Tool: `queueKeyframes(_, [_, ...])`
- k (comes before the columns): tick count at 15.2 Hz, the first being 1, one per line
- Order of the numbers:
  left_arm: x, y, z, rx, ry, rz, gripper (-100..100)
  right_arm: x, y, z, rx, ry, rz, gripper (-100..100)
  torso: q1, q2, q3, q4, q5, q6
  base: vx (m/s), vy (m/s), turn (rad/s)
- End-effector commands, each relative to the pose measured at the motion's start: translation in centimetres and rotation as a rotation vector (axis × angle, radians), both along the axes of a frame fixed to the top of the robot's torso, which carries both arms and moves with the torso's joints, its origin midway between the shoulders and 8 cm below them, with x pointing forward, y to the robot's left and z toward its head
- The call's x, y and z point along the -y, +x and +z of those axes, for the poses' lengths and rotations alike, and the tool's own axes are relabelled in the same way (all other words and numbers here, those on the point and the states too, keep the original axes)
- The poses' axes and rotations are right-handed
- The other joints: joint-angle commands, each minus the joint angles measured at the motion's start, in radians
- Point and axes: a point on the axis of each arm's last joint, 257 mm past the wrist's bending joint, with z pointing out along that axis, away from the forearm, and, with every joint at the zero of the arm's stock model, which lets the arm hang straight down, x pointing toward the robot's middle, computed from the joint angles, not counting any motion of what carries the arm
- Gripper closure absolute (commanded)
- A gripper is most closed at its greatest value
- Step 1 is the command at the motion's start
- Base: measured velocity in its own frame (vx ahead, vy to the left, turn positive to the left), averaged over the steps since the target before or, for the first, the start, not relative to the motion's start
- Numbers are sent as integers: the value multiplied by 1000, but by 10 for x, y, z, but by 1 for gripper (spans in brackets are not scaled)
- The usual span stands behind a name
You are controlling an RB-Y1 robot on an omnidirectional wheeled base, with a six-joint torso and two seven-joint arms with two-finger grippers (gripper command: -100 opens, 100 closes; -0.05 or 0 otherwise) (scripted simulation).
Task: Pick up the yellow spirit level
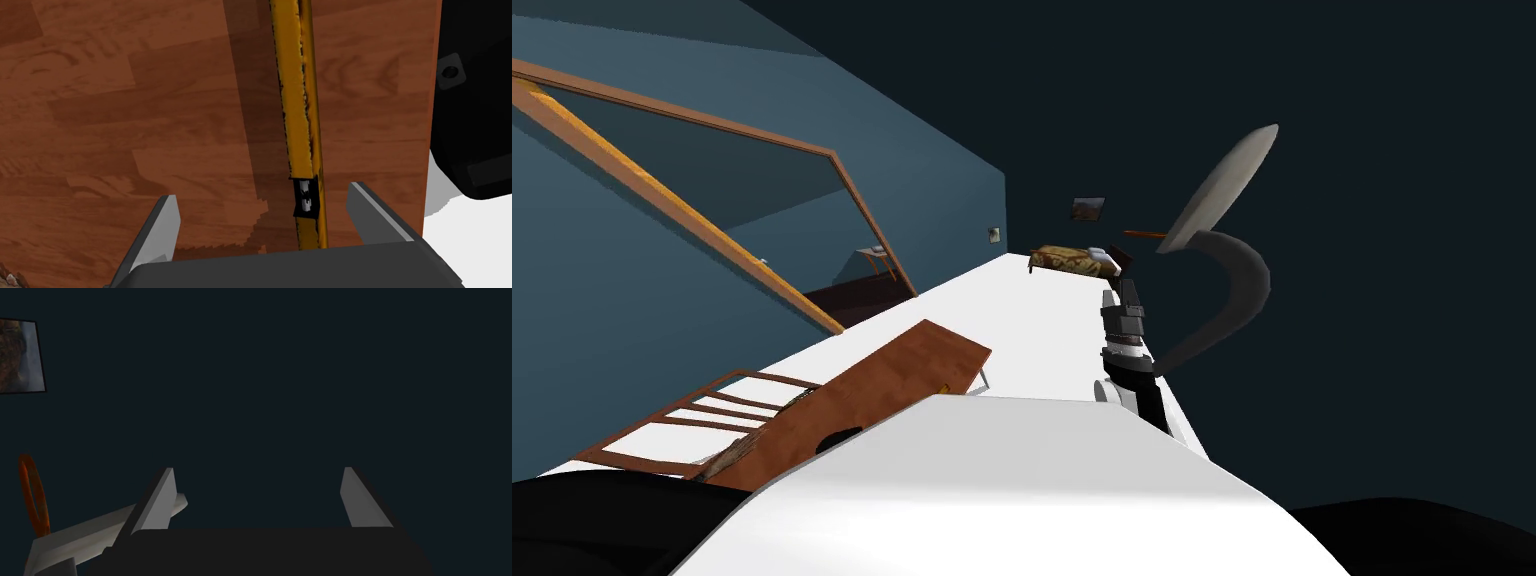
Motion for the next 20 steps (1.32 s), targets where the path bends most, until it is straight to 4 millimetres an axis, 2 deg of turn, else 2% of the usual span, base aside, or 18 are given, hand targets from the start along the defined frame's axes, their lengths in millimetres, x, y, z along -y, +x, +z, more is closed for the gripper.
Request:
queueKeyframes(1, [3,-12,-7,-28,-28,25,-100,0,0,0,0,0,0,0,0,0,0,0,0,0,-37,55,-73])
queueKeyframes(2, [9,-30,-14,-66,-75,76,-100,0,0,0,0,0,0,0,0,-1,0,0,0,-1,-51,56,-231])
queueKeyframes(3, [10,-32,-16,-71,-77,78,-100,0,0,0,0,0,0,0,0,-1,0,0,0,0,-56,58,-284])
queueKeyframes(4, [15,-49,-22,-101,-117,128,-100,0,0,0,0,0,0,0,0,0,0,0,0,0,-66,58,-417])
queueKeyframes(5, [17,-52,-23,-111,-125,130,-100,0,0,0,0,0,0,0,0,0,0,0,0,1,-62,62,-286])
queueKeyframes(8, [32,-84,-32,-174,-206,224,-100,0,0,0,0,0,0,0,1,0,0,0,0,0,-62,61,-279])
queueKeyframes(9, [34,-85,-32,-181,-212,225,-100,0,0,0,0,0,0,0,1,0,0,0,0,0,-55,59,-258])
queueKeyframes(10, [41,-98,-36,-204,-245,267,-100,0,0,0,0,0,0,0,1,0,0,0,0,0,-46,68,-271])
queueKeyframes(11, [43,-100,-36,-211,-252,268,-100,0,0,0,0,0,0,0,1,-1,0,0,0,0,-43,63,-220])
queueKeyframes(12, [50,-112,-38,-237,-286,306,-100,0,0,0,0,0,0,0,1,-1,-1,0,0,0,-53,52,-263])
queueKeyframes(13, [51,-112,-38,-239,-288,307,-100,0,0,0,0,0,0,0,1,-1,-1,0,0,0,-46,51,-211])
queueKeyframes(14, [59,-123,-40,-263,-321,342,-100,0,0,0,0,0,0,0,0,-2,-1,0,0,0,-50,61,-219])
queueKeyframes(15, [59,-123,-40,-263,-321,342,-100,0,0,0,0,0,0,0,1,-2,-1,0,0,0,-46,60,-196])
queueKeyframes(20, [82,-150,-42,-326,-411,436,-100,0,0,0,0,0,0,0,2,-2,-1,0,0,0,-46,67,-203])
